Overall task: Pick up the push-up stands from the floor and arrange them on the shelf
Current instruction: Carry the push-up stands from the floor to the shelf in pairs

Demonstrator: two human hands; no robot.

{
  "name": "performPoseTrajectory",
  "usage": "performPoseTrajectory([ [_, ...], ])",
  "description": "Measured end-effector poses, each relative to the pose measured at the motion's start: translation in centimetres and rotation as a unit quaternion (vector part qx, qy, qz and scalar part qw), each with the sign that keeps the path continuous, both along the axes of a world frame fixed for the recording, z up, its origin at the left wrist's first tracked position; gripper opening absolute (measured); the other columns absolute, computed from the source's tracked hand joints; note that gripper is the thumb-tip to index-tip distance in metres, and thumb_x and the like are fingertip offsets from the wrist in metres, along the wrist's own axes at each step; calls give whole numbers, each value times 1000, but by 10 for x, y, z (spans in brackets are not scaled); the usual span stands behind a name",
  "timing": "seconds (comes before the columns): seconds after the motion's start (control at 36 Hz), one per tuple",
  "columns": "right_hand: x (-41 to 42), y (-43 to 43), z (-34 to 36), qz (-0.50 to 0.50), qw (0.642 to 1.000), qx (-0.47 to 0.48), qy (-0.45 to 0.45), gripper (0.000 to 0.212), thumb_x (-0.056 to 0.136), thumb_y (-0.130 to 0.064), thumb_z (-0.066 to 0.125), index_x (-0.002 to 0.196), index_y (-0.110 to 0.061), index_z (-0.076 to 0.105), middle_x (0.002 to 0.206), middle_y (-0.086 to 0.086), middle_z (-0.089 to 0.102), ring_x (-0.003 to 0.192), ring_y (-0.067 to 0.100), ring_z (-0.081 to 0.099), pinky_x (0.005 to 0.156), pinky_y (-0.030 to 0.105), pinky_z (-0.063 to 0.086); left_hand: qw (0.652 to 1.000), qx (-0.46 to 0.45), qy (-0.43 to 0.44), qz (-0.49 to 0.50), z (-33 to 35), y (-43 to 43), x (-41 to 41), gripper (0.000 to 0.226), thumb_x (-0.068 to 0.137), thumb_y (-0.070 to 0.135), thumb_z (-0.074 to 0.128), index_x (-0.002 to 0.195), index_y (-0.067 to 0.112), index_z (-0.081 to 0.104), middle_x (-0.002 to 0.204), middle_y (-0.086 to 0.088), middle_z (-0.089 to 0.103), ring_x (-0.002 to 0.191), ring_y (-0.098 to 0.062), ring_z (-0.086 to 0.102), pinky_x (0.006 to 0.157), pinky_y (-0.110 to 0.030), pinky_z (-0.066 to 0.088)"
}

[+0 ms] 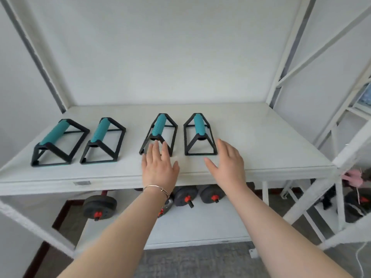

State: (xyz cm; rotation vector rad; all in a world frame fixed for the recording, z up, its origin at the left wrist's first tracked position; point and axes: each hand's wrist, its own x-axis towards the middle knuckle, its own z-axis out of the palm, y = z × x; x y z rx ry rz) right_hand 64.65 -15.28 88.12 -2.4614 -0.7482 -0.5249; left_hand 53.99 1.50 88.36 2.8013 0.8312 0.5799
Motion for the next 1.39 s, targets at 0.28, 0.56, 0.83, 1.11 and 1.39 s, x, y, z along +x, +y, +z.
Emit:
performPoseTrajectory([
  [0.28,-88,-123,-77,64,995,-72,19,70,88,-50,55,144,-10,41,143,13,49,134,31,43,109,52,37,994,4,109,18,-61,-134,-114,71,95,47,40,153,14,15,162,-10,10,149,-28,4,121,-47,9],
  [0.56,-188,-204,-177,71,973,-189,108,69,89,-51,53,143,-10,42,141,11,51,129,31,47,105,49,40,965,-43,258,-18,-147,-214,-220,68,95,42,38,153,17,12,162,-10,7,149,-30,1,119,-49,9],
  [0.83,-320,-255,-326,42,938,-261,225,67,83,-48,63,136,-9,50,130,11,59,115,33,57,98,46,46,902,-103,410,-93,-318,-242,-329,72,96,50,36,153,16,9,162,-12,8,149,-30,4,120,-48,13],
  [1.11,-375,-291,-508,56,891,-339,296,71,89,-52,53,146,-12,36,141,10,50,131,30,46,108,46,39,851,-140,494,-106,-508,-260,-391,79,95,52,42,153,13,6,161,-12,9,148,-31,10,120,-47,16],
  [1.39,-382,-313,-718,90,863,-372,331,72,91,-52,49,148,-14,30,148,8,43,135,28,41,108,44,35,838,-202,500,-87,-725,-292,-385,70,90,47,54,144,14,24,145,-10,35,136,-31,32,113,-44,30],
])
